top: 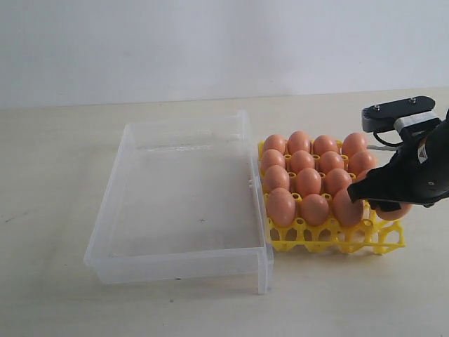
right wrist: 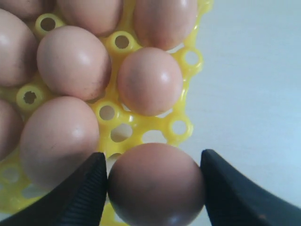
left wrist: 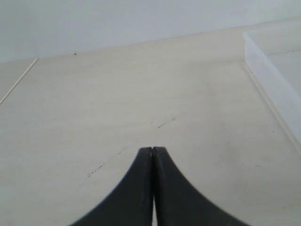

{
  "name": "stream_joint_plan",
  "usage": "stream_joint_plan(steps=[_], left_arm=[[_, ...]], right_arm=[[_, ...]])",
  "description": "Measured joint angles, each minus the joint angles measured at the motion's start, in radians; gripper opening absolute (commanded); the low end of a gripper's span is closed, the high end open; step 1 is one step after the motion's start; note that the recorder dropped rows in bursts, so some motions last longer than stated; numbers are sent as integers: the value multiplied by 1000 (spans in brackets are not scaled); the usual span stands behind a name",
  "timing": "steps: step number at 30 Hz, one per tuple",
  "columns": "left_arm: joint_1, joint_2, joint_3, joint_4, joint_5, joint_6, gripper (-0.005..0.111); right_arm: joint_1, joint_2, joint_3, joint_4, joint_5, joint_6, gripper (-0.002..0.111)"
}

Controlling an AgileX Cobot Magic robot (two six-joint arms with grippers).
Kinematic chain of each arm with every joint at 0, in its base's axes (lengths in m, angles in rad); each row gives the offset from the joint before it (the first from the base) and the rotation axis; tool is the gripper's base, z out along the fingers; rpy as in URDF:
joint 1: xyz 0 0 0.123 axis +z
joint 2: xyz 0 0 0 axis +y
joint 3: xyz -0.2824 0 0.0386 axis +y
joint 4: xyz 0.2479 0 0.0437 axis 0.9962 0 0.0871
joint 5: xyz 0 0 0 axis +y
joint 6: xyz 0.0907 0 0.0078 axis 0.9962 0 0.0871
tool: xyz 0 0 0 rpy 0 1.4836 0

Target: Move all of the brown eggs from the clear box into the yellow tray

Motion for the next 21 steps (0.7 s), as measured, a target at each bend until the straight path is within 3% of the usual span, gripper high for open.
stream_joint_plan(steps=[11, 15, 21], left_arm=[[0, 0, 0, 0, 0, 0, 0], [0, 0, 0, 0, 0, 0, 0], [0, 0, 0, 0, 0, 0, 0]], right_arm=[[0, 0, 0, 5, -12, 25, 49], [0, 0, 0, 14, -22, 33, 67], [0, 0, 0, 33, -25, 41, 68]])
